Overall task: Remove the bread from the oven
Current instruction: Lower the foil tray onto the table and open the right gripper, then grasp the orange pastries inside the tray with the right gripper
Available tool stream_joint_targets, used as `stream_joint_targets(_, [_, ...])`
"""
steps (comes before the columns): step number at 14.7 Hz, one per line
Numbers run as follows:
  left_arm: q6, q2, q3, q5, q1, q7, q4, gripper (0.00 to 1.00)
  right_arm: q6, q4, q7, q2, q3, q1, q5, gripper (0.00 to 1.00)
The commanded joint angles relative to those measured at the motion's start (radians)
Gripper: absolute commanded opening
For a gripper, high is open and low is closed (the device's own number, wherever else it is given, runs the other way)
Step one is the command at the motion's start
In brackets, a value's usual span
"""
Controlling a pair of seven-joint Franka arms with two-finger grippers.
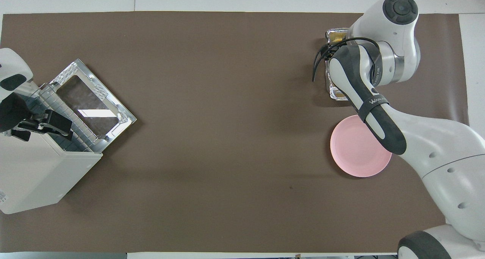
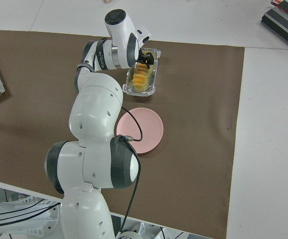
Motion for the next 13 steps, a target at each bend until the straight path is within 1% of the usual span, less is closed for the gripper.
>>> stream_joint_targets(1, [0.018,-0.026,-0.009,0.016,0.013,0.005,-0.024,1.00,-0.032,0.012,0.006,-0.014,0.004,-0.019,-0.007,0.97])
stream_joint_targets(5, [0.018,-0.026,-0.009,0.016,0.013,0.005,-0.024,1.00,-0.055,0.023,-0.004,-0.016,0.007,-0.040,-0.009,0.97])
stream_joint_targets(9, [0.018,-0.026,-0.009,0.016,0.013,0.005,-0.025,1.00,-0.058,0.024,-0.004,-0.016,0.007,-0.040,-0.007,0.97])
stream_joint_targets(11, [0.019,-0.026,-0.009,0.016,0.013,0.005,-0.024,1.00,-0.079,0.026,-0.004,-0.019,0.007,-0.042,-0.006,0.97])
stream_joint_targets(13, [0.019,-0.026,-0.009,0.016,0.013,0.005,-0.024,1.00,-0.043,0.024,-0.004,-0.019,0.007,-0.036,-0.007,0.97])
